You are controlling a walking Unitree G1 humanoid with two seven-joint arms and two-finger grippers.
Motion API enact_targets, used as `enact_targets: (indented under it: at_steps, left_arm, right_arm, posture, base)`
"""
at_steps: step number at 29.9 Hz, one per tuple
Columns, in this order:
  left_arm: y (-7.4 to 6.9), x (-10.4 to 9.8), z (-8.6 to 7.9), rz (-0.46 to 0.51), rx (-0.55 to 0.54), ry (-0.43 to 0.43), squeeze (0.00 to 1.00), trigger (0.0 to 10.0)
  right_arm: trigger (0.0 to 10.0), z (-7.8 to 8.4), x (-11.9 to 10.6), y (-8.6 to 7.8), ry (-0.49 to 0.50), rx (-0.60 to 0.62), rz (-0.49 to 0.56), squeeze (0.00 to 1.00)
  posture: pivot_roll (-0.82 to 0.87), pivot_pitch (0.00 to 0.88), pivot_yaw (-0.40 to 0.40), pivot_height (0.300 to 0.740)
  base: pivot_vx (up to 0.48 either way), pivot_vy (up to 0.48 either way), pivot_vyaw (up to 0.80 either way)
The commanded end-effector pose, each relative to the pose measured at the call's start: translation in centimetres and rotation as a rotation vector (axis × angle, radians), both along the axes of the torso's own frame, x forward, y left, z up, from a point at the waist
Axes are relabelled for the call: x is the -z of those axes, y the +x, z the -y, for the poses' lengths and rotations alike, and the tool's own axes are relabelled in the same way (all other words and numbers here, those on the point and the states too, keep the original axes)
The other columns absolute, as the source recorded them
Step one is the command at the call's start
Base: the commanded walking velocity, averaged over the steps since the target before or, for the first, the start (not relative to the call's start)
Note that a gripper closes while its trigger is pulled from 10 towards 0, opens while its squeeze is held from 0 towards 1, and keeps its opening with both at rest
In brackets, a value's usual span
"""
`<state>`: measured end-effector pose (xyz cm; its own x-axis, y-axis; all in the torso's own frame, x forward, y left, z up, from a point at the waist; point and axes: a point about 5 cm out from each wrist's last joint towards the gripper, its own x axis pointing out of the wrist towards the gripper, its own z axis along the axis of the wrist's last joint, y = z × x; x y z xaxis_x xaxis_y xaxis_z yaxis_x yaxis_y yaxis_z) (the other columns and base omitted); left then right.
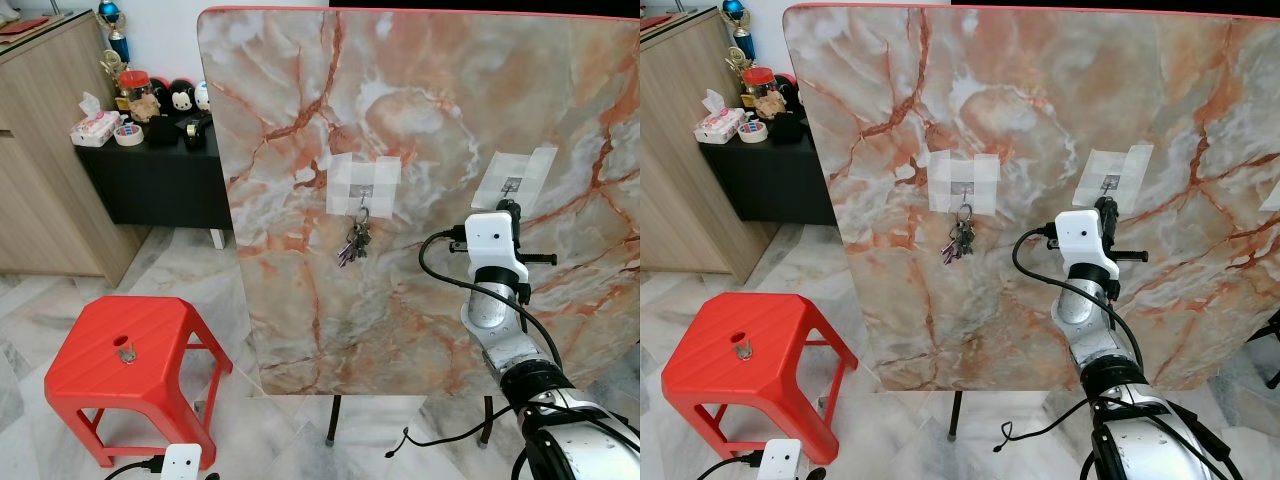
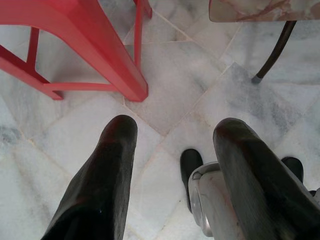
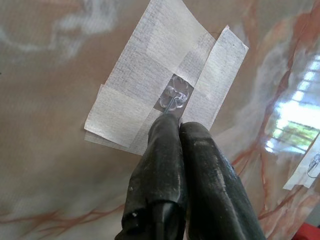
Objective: Hang keys on a hook
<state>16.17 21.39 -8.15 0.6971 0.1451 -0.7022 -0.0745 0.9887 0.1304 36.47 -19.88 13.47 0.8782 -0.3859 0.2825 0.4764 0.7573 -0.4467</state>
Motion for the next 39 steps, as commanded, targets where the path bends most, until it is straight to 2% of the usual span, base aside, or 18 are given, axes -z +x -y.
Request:
enact_targets:
  at_steps: [1,29,39]
  left_arm:
    - [-0.05,0.05,0.15,0.002,-0.009,-0.008,0.0,10.0]
    - [0.03,0.04,0.2,0.001,-0.009,-0.011,0.0,10.0]
    - [-0.01,0.06,0.22,0.0,-0.011,-0.011,0.0,10.0]
  right_arm:
    - [10.0,0.12,-1.31,0.44,-0.002,-0.003,0.042,0.0]
    - [10.0,-0.2,-2.09,1.18,-0.003,-0.013,0.021,0.0]
    - [10.0,-0.1,-1.85,0.7,-0.005,0.016,0.053,0.0]
  posture:
    - [0.04,0.0,-0.051,0.725]
    - [0.05,0.0,-0.057,0.725]
    - [0.05,0.0,-0.058,0.725]
  base:
    - [0.0,0.0,0.0]
    - [0.0,0.0,0.0]
    - [0.0,0.0,0.0]
